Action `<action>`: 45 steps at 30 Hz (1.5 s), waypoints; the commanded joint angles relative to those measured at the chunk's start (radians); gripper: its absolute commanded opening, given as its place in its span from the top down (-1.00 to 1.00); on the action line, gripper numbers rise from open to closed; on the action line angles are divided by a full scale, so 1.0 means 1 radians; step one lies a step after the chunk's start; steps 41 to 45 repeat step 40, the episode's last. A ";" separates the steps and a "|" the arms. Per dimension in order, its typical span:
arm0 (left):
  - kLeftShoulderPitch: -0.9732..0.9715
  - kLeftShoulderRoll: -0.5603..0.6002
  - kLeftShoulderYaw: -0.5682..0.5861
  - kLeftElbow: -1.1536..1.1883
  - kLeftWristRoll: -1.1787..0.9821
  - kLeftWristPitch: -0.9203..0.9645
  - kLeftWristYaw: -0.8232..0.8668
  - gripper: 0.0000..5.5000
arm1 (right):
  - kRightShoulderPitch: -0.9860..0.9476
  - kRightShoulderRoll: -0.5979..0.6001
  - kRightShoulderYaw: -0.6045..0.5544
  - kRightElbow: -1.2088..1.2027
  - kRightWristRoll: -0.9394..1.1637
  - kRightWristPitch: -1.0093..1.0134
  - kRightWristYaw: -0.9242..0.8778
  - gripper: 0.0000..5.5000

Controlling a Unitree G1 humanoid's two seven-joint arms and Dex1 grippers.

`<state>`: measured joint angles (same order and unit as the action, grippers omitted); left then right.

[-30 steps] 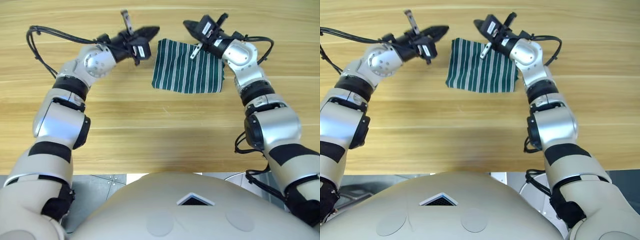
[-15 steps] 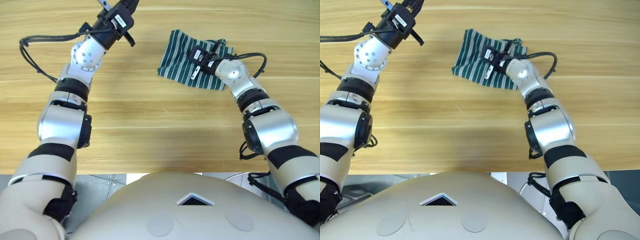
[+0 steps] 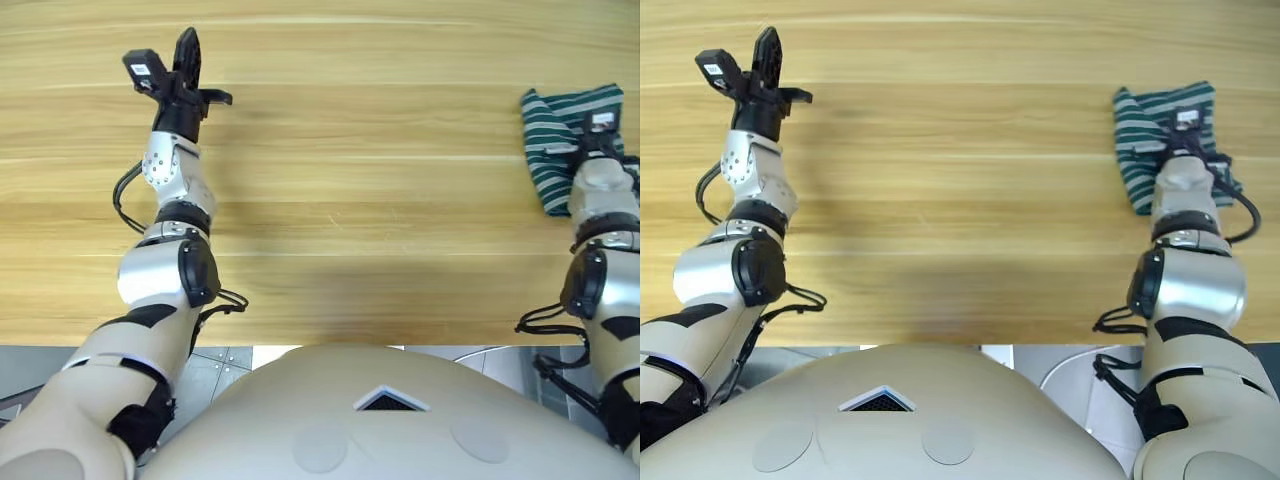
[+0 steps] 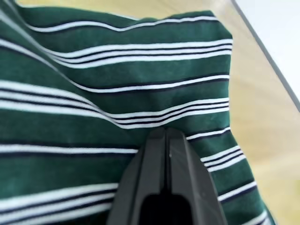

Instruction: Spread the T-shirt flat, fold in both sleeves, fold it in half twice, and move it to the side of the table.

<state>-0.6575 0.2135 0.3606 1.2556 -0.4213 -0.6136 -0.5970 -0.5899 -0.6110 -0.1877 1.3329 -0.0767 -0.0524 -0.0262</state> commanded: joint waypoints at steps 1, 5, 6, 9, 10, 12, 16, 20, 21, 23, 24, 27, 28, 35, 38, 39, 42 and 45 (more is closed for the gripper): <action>-0.036 -0.007 0.050 0.028 -0.012 0.065 0.053 1.00 | 0.051 0.013 -0.054 0.038 0.033 0.045 0.015 0.99; -0.042 -0.002 0.104 0.041 -0.027 0.104 0.075 1.00 | -0.042 0.024 -0.080 0.019 0.041 -0.048 0.032 0.99; -0.043 -0.002 0.125 0.045 -0.038 0.122 0.076 1.00 | -0.064 0.024 -0.085 0.013 0.042 -0.079 0.032 0.99; -0.052 0.000 0.159 0.056 -0.047 0.158 0.092 1.00 | -0.128 0.018 -0.087 -0.013 0.039 -0.187 0.012 0.99; -0.057 0.001 0.166 0.058 -0.047 0.166 0.099 1.00 | -0.150 0.017 -0.074 -0.025 0.026 -0.233 -0.014 0.99; -0.067 0.003 0.187 0.062 -0.052 0.185 0.108 1.00 | -0.187 0.032 -0.037 -0.051 -0.010 -0.325 -0.069 0.99; -0.075 0.013 0.220 0.072 -0.053 0.220 0.142 1.00 | -0.223 0.123 0.134 -0.120 -0.189 -0.486 -0.243 0.99; -0.088 0.010 0.190 0.082 0.008 0.239 0.197 1.00 | -0.227 0.377 0.326 -0.045 -0.316 -0.468 -0.057 0.99; -0.093 0.008 0.183 0.083 0.021 0.244 0.209 1.00 | -0.211 0.435 0.318 -0.013 -0.286 -0.436 0.072 0.99; -0.095 0.005 0.170 0.085 0.049 0.252 0.227 1.00 | -0.185 0.498 0.171 0.013 -0.100 -0.369 0.350 0.99; -0.096 0.006 0.165 0.086 0.060 0.254 0.234 1.00 | -0.196 0.508 0.046 0.008 0.047 -0.310 0.499 0.99; -0.103 0.009 0.159 0.088 0.084 0.264 0.255 1.00 | -0.253 0.486 -0.234 0.001 0.350 -0.145 0.673 0.99; -0.104 0.011 0.159 0.089 0.090 0.271 0.264 1.00 | -0.259 0.476 -0.253 0.004 0.363 -0.132 0.645 0.99; -0.111 0.014 0.204 0.093 0.077 0.323 0.281 1.00 | -0.229 0.446 -0.180 0.021 0.221 -0.157 0.348 0.99; -0.111 0.012 0.215 0.093 0.078 0.336 0.283 1.00 | -0.232 0.435 -0.213 0.020 0.237 -0.152 0.321 0.99; -0.111 0.012 0.218 0.092 0.077 0.337 0.282 1.00 | -0.234 0.433 -0.219 0.020 0.236 -0.152 0.316 0.99; -0.113 0.011 0.220 0.091 0.077 0.338 0.280 1.00 | -0.235 0.431 -0.220 0.019 0.230 -0.153 0.312 0.99; -0.113 0.011 0.220 0.091 0.077 0.338 0.280 1.00 | -0.235 0.431 -0.220 0.019 0.230 -0.153 0.312 0.99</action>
